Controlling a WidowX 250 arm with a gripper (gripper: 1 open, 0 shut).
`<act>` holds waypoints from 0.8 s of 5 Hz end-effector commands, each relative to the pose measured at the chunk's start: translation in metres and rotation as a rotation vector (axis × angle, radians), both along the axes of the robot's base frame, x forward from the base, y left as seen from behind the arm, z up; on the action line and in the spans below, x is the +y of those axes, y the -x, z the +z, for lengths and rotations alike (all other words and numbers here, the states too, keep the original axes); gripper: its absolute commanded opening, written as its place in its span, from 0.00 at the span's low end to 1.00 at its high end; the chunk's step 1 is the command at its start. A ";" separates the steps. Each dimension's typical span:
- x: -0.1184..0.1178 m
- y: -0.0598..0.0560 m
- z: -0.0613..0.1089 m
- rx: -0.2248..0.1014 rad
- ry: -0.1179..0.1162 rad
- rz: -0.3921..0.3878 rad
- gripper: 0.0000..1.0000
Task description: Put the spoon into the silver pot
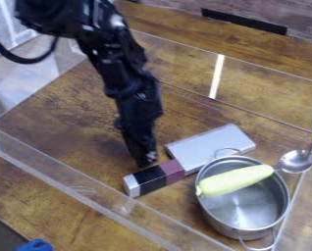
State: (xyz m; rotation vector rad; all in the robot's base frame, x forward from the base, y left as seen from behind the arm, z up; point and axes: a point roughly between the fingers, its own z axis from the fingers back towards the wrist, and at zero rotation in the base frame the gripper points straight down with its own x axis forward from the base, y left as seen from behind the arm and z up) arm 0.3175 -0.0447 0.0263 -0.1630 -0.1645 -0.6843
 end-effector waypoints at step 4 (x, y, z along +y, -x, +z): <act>0.009 -0.010 0.016 0.001 0.004 0.103 0.00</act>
